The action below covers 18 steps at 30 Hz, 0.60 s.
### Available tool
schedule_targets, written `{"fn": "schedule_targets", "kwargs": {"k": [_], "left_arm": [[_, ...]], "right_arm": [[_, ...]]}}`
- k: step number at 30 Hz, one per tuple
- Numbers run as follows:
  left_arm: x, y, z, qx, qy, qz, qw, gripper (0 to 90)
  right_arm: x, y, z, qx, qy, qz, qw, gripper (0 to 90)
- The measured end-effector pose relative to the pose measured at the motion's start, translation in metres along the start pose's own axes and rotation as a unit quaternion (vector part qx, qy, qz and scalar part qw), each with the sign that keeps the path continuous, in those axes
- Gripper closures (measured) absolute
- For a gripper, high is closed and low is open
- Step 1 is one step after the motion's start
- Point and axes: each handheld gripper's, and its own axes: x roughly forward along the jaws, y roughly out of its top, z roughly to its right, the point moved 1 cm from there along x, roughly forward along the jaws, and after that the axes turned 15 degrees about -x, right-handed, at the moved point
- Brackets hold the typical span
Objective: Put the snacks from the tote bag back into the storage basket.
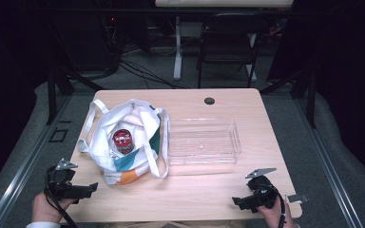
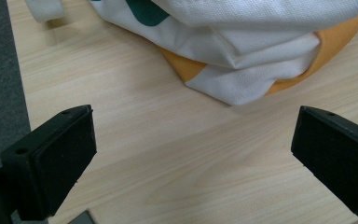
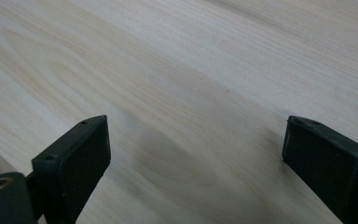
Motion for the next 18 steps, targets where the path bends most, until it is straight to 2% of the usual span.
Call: {"fn": "schedule_targets", "kwargs": {"k": [1,2,5,6,10,12,14,16,18], "left_arm": [[0.0021,-0.0006,0.0003,-0.002,0.001,0.005,1.0,0.2],[0.0013,-0.0005,-0.0002,-0.001,-0.001,-0.002,1.0,0.2],[0.0007,-0.0014,-0.0015,-0.003,-0.003,-0.001,1.0,0.2],[0.0005,-0.0019,-0.0018,-0.005,-0.002,0.001,1.0,0.2],[-0.0008,-0.0014,-0.0019,-0.002,-0.003,0.001,1.0,0.2],[-0.0004,-0.0011,0.0002,-0.002,-0.001,0.012,0.9999,0.2],[-0.0015,-0.0001,0.0023,0.003,-0.002,0.011,0.9999,0.2],[-0.0027,0.0004,0.0043,0.009,0.006,0.017,0.9998,0.2],[-0.0056,0.0015,0.0046,0.012,0.0,0.018,0.9998,0.2]], "right_arm": [[-0.0002,0.0,-0.0006,0.0,-0.001,0.001,1.0,7.2],[-0.0005,0.0004,-0.0006,-0.003,-0.001,0.001,1.0,7.2],[0.0002,0.0016,-0.0014,-0.005,0.002,-0.001,1.0,7.2],[0.0026,0.002,-0.0032,0.004,0.001,0.011,0.9999,7.2],[0.0027,0.0015,-0.0027,0.002,0.0,0.008,1.0,7.2],[0.0006,0.0013,-0.0016,-0.005,0.001,-0.003,1.0,7.2],[0.0006,0.0013,-0.0017,-0.005,0.001,-0.003,1.0,7.2],[0.0008,0.0014,-0.002,-0.004,0.003,-0.001,1.0,7.3],[0.0013,0.0014,-0.0021,-0.004,0.002,-0.004,1.0,7.2]]}}
